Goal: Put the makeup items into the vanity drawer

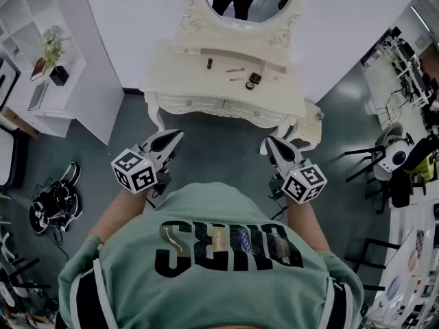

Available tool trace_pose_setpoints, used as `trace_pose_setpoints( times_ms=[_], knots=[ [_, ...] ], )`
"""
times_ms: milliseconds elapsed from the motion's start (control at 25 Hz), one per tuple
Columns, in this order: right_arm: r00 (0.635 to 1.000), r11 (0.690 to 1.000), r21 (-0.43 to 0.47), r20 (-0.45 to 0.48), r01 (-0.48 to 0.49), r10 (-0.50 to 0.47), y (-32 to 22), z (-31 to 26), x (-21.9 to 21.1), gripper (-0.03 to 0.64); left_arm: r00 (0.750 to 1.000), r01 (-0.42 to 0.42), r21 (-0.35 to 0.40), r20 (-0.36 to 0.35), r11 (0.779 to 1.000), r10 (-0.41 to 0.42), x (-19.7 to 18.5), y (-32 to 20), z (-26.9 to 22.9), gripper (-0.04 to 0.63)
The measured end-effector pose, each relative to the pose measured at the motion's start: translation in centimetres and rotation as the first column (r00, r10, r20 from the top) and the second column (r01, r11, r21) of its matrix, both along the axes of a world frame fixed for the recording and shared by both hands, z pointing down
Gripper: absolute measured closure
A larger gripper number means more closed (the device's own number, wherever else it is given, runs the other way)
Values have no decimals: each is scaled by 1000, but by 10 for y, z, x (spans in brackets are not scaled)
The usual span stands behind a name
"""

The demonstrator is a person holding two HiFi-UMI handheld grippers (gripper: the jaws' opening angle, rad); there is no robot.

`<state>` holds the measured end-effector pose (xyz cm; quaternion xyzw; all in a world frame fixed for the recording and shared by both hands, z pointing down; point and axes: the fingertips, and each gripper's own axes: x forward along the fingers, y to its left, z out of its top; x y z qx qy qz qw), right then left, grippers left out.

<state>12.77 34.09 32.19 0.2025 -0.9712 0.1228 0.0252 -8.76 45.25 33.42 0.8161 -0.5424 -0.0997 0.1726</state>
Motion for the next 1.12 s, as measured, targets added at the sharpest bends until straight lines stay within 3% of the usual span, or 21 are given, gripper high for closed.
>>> trace_pose_setpoints(
  times_ms=[360, 600, 1120],
  knots=[
    [1000, 1000, 4, 3, 0, 0, 0, -1, -1, 610, 1000, -1, 1, 5, 1000, 1, 0, 3, -2, 591],
    [999, 999, -4, 1, -51, 51, -7, 1, 16, 609, 1000, -9, 4, 9, 1000, 9, 13, -1, -3, 591],
    [1000, 1000, 26, -1, 9, -9, -28, -4, 95, 607, 1000, 16, 23, 5, 1000, -16, 105, -26, -6, 591]
  ],
)
